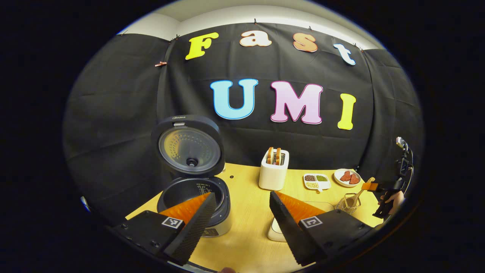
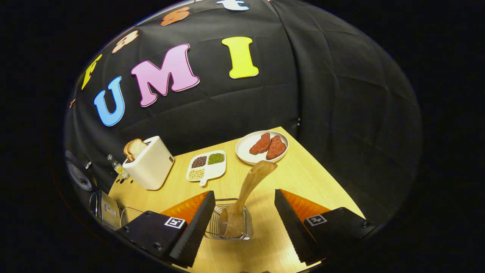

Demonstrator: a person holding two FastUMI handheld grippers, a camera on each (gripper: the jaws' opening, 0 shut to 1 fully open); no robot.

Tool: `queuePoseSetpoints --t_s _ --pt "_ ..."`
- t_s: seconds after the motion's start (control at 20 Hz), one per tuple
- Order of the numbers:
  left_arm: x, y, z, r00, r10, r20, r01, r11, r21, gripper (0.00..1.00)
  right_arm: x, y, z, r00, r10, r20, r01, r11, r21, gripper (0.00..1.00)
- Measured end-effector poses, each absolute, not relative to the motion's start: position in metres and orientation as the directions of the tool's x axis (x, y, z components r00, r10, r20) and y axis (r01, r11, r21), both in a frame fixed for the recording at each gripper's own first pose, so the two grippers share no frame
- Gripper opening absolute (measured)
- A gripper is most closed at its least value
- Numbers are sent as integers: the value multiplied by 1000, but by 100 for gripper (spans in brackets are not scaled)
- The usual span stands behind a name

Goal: Close the left gripper, press the button to open the rice cooker; take a wooden spoon from the chopstick holder with the right hand, scoop a spoonful of rice and pour it into the rice cooker, then put the wooden spoon back into the chopstick holder.

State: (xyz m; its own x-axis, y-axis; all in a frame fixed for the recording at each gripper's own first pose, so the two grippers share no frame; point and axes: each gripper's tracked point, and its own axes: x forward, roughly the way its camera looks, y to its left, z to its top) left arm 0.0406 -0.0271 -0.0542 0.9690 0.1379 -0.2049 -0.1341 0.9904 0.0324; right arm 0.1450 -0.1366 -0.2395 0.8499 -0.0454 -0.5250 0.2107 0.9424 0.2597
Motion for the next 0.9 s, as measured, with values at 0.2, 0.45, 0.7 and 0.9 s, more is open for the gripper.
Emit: queuePoseSetpoints --t_s 0.2,0.45,0.7,0.9 --pt "30 -32 -68 955 176 -237 -170 984 49 97 167 -133 -257 853 9 -521 203 915 349 99" --pt "20 -44 -77 948 189 -256 -175 982 76 97 191 -133 -267 854 21 -520 245 865 437 74" --pt "13 -57 -93 941 190 -281 -168 981 99 97 191 -133 -266 843 26 -538 275 839 470 23" --pt "10 -63 -101 941 169 -294 -165 986 38 98 183 -135 -265 822 25 -569 317 810 494 19"
